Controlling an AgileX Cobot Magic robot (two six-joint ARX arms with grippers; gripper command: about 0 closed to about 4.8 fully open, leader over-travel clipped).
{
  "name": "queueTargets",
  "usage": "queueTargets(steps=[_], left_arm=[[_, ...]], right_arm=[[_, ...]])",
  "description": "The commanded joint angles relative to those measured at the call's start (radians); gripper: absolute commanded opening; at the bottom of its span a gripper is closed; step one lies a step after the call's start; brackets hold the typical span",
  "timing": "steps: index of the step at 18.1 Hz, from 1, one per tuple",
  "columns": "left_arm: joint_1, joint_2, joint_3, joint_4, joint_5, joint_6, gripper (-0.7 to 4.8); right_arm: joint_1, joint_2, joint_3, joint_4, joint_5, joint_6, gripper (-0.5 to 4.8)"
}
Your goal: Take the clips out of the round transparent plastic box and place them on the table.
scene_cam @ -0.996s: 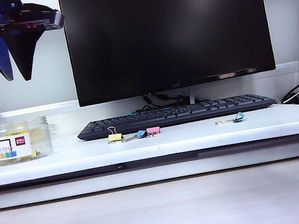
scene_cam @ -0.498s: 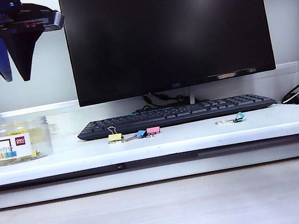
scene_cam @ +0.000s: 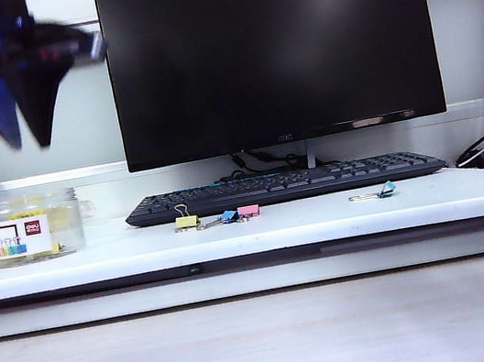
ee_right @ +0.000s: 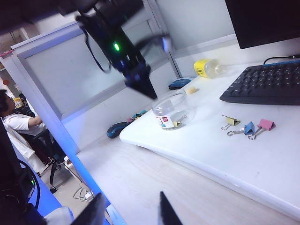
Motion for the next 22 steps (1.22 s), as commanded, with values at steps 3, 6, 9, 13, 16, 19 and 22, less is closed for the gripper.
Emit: queueTargets(steps=[3, 6, 9, 13, 16, 19, 22], left_arm=[[0.014, -0.003, -0.093, 0.114, -0.069, 0.027, 2.14], [0.015, -0.002, -0.093, 0.216, -0.097, 0.037, 2.04], [0.035, 0.010, -0.093, 0.238, -0.105, 0.034, 2.04], [0.119, 0.047, -0.093, 0.200, 0.002, 0.015, 2.05], [0.151, 0.049, -0.093, 0.203, 0.141, 0.030, 2.05], [0.150, 0.052, -0.093, 0.216, 0.166, 0.029, 2.05], [0.158, 0.060, -0.093, 0.218, 0.159, 0.027, 2.05]], right_arm=[[0.000, -0.002, 0.006, 0.037, 0.001, -0.004, 1.49], [-0.001, -0.002, 0.006, 0.020, 0.001, -0.009, 1.49], [-0.001, -0.002, 0.005, 0.019, 0.001, -0.009, 1.49], [-0.001, -0.002, 0.005, 0.018, 0.004, -0.012, 1.49], [-0.001, -0.002, 0.005, 0.017, 0.027, -0.024, 1.49], [-0.001, -0.002, 0.004, -0.013, 0.027, -0.036, 1.49], [-0.001, -0.002, 0.004, -0.024, 0.027, -0.038, 1.49]])
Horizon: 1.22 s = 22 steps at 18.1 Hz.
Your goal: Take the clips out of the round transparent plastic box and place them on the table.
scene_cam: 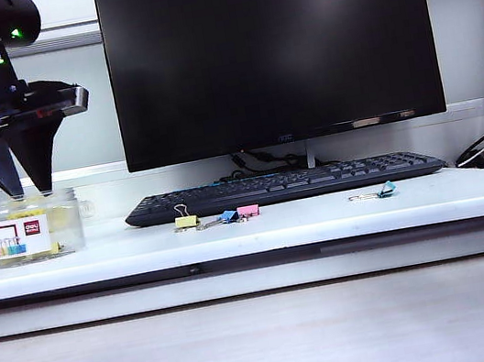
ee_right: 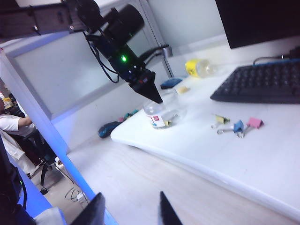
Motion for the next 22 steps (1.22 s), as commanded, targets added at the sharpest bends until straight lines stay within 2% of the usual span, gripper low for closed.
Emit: queueTargets(steps=[1, 8, 17, 22], left_arm=[[0.007, 0.011, 0.003, 0.005, 0.001, 0.002, 2.04], [0.007, 0.074, 0.004, -0.038, 0.005, 0.003, 2.05], [0.007, 0.100, 0.005, -0.011, 0.130, 0.018, 2.04], [0.007, 0.163, 0.005, -0.024, 0.132, 0.018, 2.03]], right_arm=[[0.000, -0.002, 0.005, 0.006, 0.001, -0.007, 1.49], [0.000, -0.002, 0.005, 0.002, 0.000, -0.007, 1.49], [0.000, -0.002, 0.005, 0.002, 0.000, -0.006, 1.49], [0.000, -0.002, 0.005, 0.001, 0.000, -0.006, 1.49]])
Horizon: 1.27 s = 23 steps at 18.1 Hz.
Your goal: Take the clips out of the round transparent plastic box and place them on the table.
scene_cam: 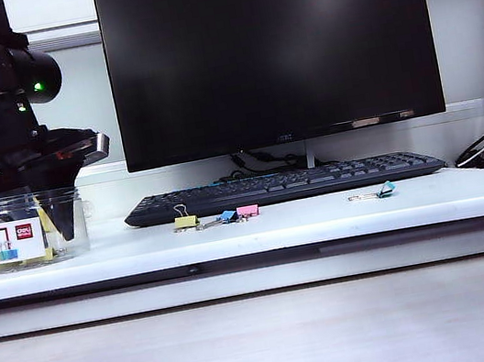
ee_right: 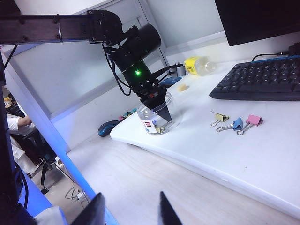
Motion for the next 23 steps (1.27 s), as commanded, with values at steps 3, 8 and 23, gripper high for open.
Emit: queueTargets(steps=[3, 8, 23], left_arm=[[0.000, 0.039, -0.002, -0.006, -0.052, 0.014, 1.06], [0.000, 0.039, -0.001, 0.005, -0.136, 0.026, 1.06], [-0.001, 0.039, 0.125, 0.050, -0.161, 0.007, 0.22]], right_arm=[[0.000, -0.002, 0.005, 0.008, 0.000, -0.006, 1.49], [0.000, -0.002, 0.004, 0.008, 0.016, -0.006, 1.49], [0.000, -0.002, 0.004, -0.035, 0.015, -0.006, 1.49]])
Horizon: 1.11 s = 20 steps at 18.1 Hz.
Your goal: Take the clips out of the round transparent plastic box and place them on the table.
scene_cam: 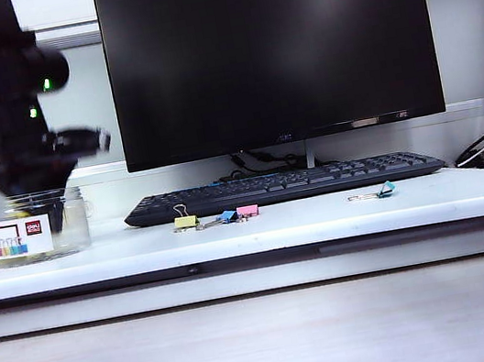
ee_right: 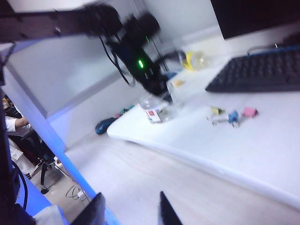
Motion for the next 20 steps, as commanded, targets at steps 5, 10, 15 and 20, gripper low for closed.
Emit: queueTargets(steps=[5, 10, 15, 20], left_arm=[[-0.001, -0.008, 0.036, -0.092, 0.001, -0.009, 0.35], [-0.001, -0.012, 0.036, -0.172, -0.015, -0.035, 1.55], [-0.002, -0.013, 0.036, -0.179, -0.019, -0.042, 1.93], [-0.002, -0.013, 0.036, -0.180, -0.012, -0.041, 2.62]], right_arm=[[0.000, -0.002, 0.004, 0.002, 0.004, -0.006, 1.49], [0.000, -0.002, 0.004, 0.002, 0.004, -0.021, 1.49], [0.000, -0.002, 0.004, 0.002, 0.005, -0.024, 1.49], [0.000, -0.002, 0.004, 0.002, 0.005, -0.025, 1.49]])
